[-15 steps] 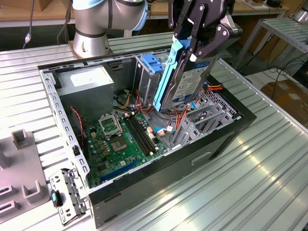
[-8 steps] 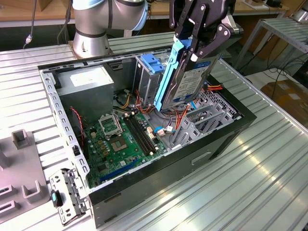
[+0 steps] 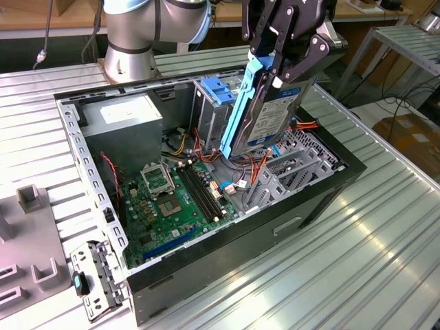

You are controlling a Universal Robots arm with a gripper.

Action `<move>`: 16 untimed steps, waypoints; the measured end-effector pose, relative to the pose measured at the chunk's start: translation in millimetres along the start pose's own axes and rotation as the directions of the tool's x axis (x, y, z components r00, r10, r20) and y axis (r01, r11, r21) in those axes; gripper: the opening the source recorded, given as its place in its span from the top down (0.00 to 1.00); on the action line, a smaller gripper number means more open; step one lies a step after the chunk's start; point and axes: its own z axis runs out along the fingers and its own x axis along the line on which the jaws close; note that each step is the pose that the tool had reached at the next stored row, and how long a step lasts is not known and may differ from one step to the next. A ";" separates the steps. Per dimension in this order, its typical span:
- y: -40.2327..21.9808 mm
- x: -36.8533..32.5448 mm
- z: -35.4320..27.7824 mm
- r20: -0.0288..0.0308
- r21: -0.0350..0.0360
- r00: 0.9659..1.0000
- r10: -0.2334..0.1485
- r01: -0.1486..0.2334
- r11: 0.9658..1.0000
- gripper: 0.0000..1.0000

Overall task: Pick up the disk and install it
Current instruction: 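Insert the disk into the insertion slot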

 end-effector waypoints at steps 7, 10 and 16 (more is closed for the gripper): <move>-9.6 6.3 3.2 0.000 0.000 1.000 0.000 0.000 1.000 0.63; -18.0 6.1 5.2 -0.001 0.000 1.000 0.000 0.000 1.000 0.63; -21.8 6.0 7.2 -0.027 0.010 1.000 0.000 0.001 1.000 0.63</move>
